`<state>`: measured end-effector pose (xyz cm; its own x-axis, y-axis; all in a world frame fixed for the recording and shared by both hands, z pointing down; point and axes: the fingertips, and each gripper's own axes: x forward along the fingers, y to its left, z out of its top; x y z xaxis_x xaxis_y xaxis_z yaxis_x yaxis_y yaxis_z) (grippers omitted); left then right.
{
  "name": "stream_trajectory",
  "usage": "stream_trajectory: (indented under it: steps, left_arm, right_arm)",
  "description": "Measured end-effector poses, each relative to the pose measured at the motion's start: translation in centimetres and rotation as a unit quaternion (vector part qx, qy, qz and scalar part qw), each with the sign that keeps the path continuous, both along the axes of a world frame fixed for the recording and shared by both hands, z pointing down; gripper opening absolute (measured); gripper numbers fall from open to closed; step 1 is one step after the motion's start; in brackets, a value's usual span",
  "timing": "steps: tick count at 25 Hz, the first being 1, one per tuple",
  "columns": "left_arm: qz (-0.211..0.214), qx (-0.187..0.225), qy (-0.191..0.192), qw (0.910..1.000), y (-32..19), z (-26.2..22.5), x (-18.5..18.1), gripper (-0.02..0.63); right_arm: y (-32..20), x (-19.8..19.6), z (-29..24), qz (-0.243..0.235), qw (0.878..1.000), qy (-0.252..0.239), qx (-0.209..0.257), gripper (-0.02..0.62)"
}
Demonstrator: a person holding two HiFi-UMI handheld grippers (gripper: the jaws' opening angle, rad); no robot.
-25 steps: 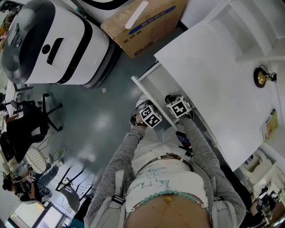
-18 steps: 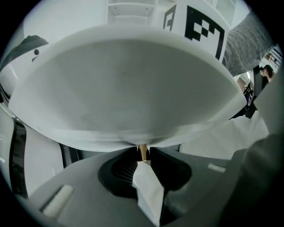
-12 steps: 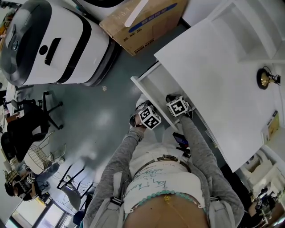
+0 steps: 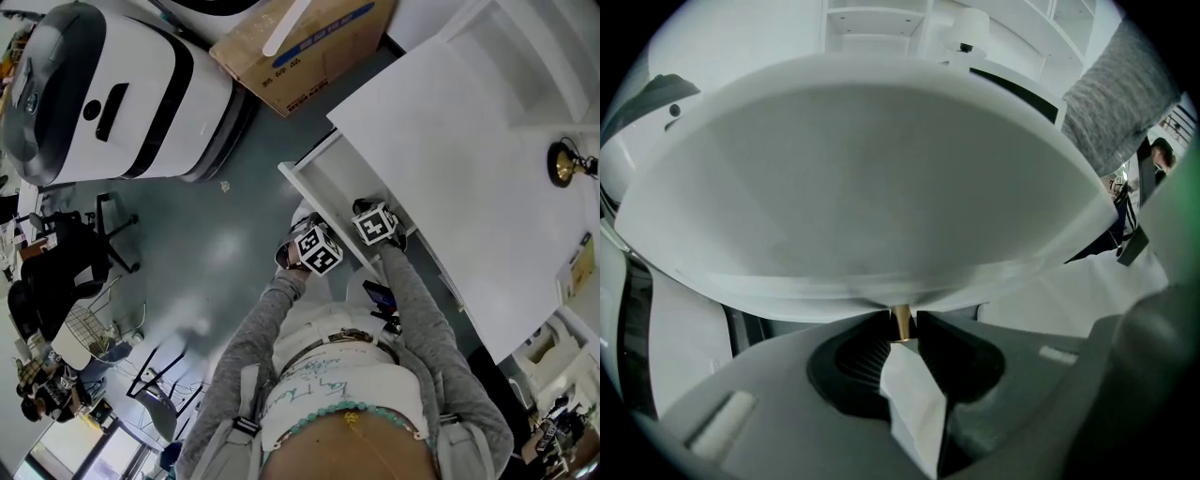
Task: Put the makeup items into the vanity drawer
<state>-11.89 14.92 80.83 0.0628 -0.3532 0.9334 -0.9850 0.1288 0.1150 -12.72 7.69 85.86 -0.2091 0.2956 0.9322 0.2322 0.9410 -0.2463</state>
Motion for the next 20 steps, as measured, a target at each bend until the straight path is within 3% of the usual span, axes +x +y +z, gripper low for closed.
stream_trajectory:
  steps: [9,20]
  left_arm:
    - [0.003,0.002,0.005,1.0,0.07,-0.11,0.06,0.089]
    - [0.013,-0.008,0.009,0.9998,0.21,-0.1,0.14,0.089]
  right_arm:
    - [0.07,0.43,0.55,0.0,1.0,0.001,0.0,0.034]
    - [-0.31,0.78,-0.33,-0.007,1.0,-0.014,0.0,0.131]
